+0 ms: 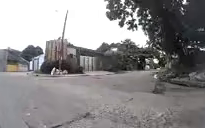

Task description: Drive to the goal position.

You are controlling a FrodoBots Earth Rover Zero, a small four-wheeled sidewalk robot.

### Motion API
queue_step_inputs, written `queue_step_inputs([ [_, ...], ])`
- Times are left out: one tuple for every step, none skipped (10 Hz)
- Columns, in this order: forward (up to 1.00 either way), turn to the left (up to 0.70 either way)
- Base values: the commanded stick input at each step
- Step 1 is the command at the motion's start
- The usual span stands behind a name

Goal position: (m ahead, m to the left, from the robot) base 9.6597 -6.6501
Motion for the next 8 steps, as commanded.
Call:
queue_step_inputs([
  [1.00,-0.13],
  [1.00,0.00],
  [1.00,-0.03],
  [1.00,-0.40],
  [1.00,-0.40],
  [1.00,-0.40],
  [1.00,-0.40],
  [1.00,-0.13],
])
